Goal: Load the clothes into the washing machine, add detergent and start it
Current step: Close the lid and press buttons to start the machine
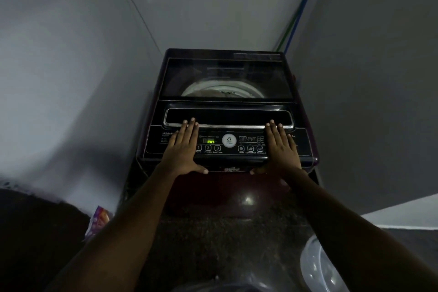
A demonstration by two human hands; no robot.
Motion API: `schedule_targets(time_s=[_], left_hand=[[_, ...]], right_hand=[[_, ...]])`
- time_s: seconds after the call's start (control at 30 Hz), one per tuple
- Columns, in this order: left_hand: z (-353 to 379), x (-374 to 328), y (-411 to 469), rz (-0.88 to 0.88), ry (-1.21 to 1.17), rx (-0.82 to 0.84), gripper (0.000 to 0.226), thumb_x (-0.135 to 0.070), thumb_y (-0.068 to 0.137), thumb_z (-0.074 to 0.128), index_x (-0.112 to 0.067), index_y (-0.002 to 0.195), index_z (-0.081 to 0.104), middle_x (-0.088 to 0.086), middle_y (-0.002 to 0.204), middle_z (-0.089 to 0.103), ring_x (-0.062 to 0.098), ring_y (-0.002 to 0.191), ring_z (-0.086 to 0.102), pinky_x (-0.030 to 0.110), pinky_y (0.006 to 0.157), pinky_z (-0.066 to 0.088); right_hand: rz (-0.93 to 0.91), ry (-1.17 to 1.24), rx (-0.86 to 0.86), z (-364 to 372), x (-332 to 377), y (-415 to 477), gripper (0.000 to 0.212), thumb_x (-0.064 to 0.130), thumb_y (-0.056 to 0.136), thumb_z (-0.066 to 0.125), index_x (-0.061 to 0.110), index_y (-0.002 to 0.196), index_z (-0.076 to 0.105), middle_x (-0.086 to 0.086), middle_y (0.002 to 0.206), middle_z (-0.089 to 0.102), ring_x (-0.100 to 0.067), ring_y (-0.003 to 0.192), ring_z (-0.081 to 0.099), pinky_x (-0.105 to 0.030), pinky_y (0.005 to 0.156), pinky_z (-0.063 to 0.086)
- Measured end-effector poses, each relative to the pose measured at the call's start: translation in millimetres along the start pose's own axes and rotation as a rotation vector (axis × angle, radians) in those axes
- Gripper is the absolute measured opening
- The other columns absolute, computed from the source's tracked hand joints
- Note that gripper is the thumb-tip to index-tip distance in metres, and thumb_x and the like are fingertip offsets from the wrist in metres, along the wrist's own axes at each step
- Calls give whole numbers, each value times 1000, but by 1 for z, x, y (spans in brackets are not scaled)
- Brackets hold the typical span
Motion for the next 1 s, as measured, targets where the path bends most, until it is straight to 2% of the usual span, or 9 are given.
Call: schedule_targets(time_s=[0.5,0.9,1.0], left_hand=[[2,3,1,1,-38,-34,154,-78,53,72,-11,150,-26,4,156,-37,22,144,-32,41,115,-13],[6,5,4,10,-10,-46,154,-79,53,71,-11,150,-27,5,156,-37,23,145,-31,43,118,-9],[6,5,0,31,0,-100,145,-79,56,70,-15,153,-17,6,159,-29,24,147,-24,45,119,-5]], right_hand=[[-1,4,-11,1,-1,1,154,80,41,71,19,149,-20,3,158,-23,-17,145,-23,-42,120,-2],[1,30,-30,-2,-1,0,155,77,38,75,19,151,-13,2,160,-17,-17,146,-19,-42,120,0],[7,30,-28,-2,-1,0,155,78,37,74,19,151,-12,2,160,-16,-17,146,-18,-43,120,1]])
Point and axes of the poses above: each hand's wrist, its own y-axis towards the middle knuckle, its own z-axis out of the palm, x = y × z, the point moved 7 cm from there along y, towards the middle knuckle
